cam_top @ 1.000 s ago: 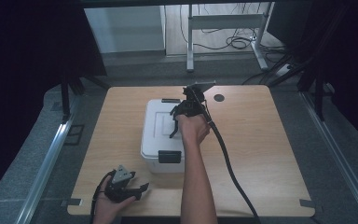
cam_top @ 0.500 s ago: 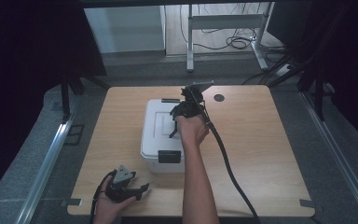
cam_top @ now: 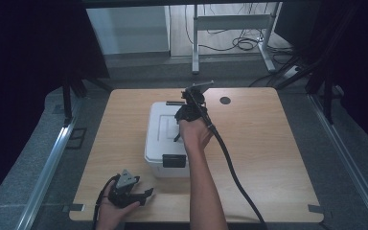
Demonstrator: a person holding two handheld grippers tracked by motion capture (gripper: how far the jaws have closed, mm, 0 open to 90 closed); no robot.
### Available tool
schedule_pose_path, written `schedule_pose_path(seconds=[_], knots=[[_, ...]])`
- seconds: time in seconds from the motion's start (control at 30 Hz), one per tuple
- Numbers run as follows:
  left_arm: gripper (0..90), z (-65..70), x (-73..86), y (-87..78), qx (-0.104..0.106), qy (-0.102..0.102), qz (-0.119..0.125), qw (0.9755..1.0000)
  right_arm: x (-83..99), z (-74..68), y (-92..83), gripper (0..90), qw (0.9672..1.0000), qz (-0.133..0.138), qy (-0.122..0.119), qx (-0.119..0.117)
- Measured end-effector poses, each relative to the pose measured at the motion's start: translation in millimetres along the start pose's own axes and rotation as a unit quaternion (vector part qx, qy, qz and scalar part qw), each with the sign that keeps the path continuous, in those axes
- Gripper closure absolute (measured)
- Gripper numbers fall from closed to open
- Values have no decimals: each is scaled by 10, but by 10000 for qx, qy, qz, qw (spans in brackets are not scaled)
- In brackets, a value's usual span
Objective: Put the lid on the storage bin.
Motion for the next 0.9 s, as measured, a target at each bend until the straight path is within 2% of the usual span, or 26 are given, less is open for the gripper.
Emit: schedule_pose_path(seconds=[0.13,0.27,0.4,0.5,0.53,0.7,0.9], knots=[[272,1,0,1,-3,6,0,10000,11,-101,4,831,9992,62,-258,287],[272,1,0,5,-7,3,-4,10000,12,-94,8,832,9991,55,-286,298],[272,1,1,4,-6,4,-2,10000,1,-50,6,834,9998,11,-169,109],[272,-8,2,1,-4,5,-8,10000,-24,30,-17,839,9991,-131,157,-381],[272,-11,3,1,-3,-2,-7,10000,-29,44,-29,844,9986,-148,213,-463],[272,-11,3,3,-10,0,-10,10000,-43,53,-110,848,9984,-140,260,-491],[272,-3,4,11,-8,12,-16,10000,-13,-64,-88,849,9985,-116,244,-475]])
Point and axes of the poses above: each handheld gripper's, and its own axes: y roughly forward along the jaws, x roughly out of its underside, z roughly to its right, the point moved 2 cm from there along y, roughly forward along the jaws, and after that the axes turned 1 degree about x, right-handed, at the moved point
